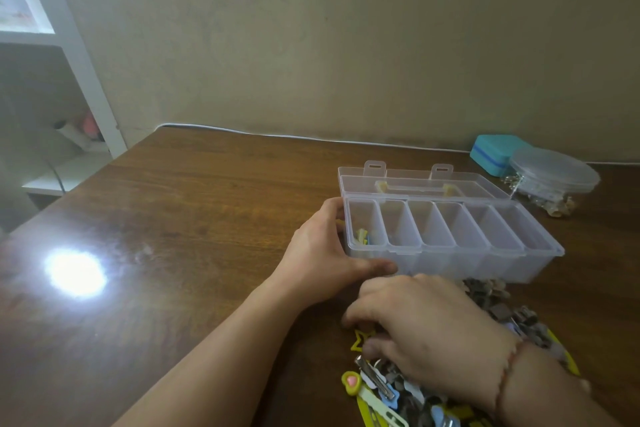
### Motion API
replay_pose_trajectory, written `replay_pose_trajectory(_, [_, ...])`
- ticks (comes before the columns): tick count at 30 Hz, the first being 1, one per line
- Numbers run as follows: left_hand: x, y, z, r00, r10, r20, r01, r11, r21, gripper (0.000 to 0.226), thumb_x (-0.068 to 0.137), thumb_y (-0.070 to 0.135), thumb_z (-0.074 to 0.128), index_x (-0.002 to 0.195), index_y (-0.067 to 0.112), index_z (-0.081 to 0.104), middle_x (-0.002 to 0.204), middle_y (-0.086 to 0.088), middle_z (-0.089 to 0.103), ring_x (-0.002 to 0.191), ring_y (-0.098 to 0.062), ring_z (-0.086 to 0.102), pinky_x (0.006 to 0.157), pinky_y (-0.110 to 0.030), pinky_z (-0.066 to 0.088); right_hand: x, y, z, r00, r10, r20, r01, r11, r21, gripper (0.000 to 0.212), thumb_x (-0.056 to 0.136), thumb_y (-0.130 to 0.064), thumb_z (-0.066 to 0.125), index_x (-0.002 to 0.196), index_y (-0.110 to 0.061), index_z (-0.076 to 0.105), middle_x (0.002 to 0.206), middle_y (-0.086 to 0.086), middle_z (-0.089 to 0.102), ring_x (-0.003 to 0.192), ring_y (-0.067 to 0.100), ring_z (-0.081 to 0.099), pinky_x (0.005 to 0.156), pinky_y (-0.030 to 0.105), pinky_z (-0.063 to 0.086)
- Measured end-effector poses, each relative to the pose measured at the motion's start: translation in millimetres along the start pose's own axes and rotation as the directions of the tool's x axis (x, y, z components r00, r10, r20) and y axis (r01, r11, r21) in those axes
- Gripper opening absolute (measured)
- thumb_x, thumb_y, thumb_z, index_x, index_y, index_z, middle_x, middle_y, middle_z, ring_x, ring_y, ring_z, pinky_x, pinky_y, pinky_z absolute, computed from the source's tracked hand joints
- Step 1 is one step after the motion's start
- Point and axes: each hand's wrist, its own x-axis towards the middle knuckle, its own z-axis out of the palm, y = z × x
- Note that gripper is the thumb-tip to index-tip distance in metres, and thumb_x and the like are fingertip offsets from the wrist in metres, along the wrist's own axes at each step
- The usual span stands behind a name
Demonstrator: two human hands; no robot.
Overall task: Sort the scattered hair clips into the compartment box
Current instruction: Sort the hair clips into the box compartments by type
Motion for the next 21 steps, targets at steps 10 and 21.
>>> replay_pose_trajectory(10, [1,-3,-1,1.000,0.016,0.006,-0.016,1.000,0.011,0.091,0.063,0.043,0.090,0.139,0.033,0.039,0.120,0.022,0.059,0.098,0.015,0.055,0.076,-0.002,0.046,-14,17,-15,0.995,0.048,-0.087,-0.004,0.896,0.443,0.005,0.089,-0.030,0.064,0.088,-0.033,0.061,0.091,-0.019,0.061,0.084,-0.005,0.056,0.070,0.017,0.047])
replay_pose_trajectory(21, [0,0,-2,0.999,0.007,0.031,-0.007,1.000,-0.010,0.093,0.062,0.047,0.089,0.139,0.033,0.038,0.122,0.020,0.057,0.103,0.007,0.057,0.078,-0.012,0.051,25,40,7,0.772,0.148,-0.618,0.042,0.958,0.282,0.020,0.090,-0.014,0.060,0.105,-0.021,0.070,0.101,-0.006,0.070,0.099,0.003,0.059,0.090,0.024,0.051])
